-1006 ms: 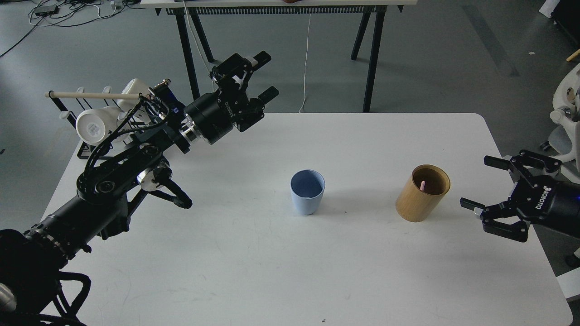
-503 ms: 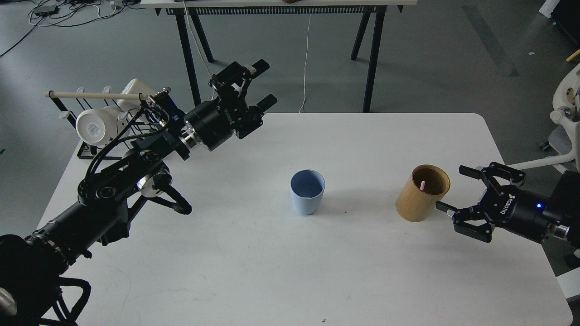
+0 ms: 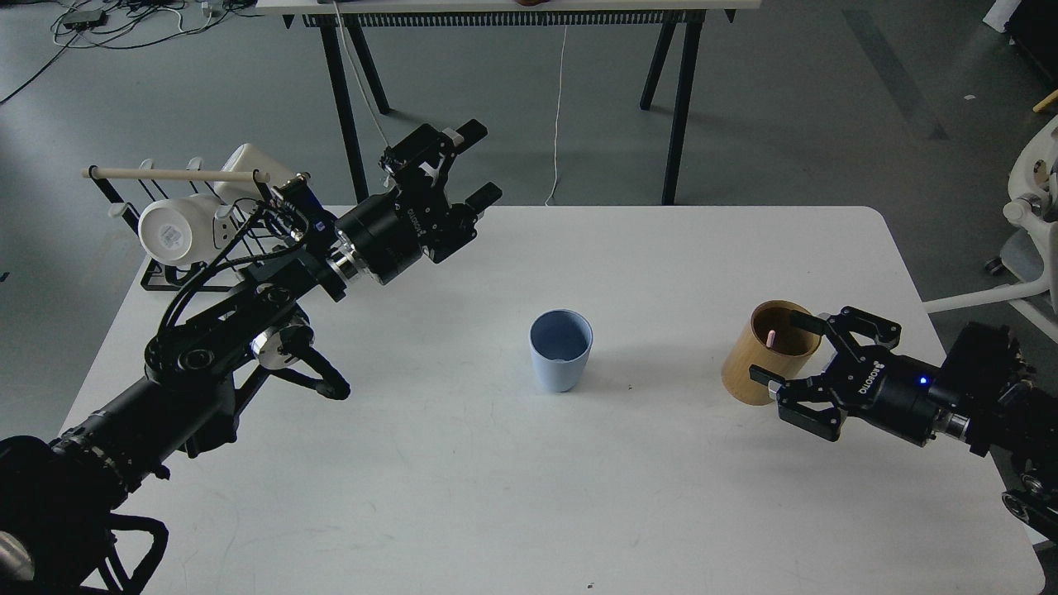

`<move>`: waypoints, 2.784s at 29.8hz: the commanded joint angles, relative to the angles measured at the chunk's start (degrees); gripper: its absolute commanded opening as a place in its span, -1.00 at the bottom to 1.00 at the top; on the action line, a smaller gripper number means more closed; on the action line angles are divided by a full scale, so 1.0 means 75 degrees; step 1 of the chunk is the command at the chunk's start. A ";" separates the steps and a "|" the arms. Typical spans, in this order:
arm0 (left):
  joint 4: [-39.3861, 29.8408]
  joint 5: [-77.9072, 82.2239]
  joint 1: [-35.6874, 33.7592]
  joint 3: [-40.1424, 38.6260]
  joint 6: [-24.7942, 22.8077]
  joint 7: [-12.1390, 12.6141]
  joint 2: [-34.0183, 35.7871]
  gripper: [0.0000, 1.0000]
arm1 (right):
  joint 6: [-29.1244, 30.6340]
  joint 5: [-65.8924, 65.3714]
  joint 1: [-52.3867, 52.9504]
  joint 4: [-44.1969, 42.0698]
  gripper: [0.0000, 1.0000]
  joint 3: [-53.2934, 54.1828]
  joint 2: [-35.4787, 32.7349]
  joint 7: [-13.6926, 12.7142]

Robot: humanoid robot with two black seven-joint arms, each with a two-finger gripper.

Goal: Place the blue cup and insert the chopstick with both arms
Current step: 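Grasp the pink stick in the tan cup with the right gripper and pull it out, then swing the pink stick over the blue cup and lower it inside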

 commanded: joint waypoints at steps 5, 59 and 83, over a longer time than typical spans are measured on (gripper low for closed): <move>0.0013 -0.0111 0.0004 -0.0001 -0.0001 0.0000 0.0000 0.90 | 0.0001 0.0001 0.0169 -0.0040 0.35 0.0066 0.0082 0.0000; 0.0153 -0.0111 0.0239 0.0081 0.0011 0.0000 -0.0223 0.90 | 0.0001 0.1186 0.0111 0.0065 -1.00 0.0499 -0.0937 0.0000; 0.0376 -0.0111 0.0262 0.0069 -0.0001 0.0000 -0.0305 0.90 | 0.0001 0.3705 0.0134 0.3476 -0.99 0.1132 -0.2989 0.0000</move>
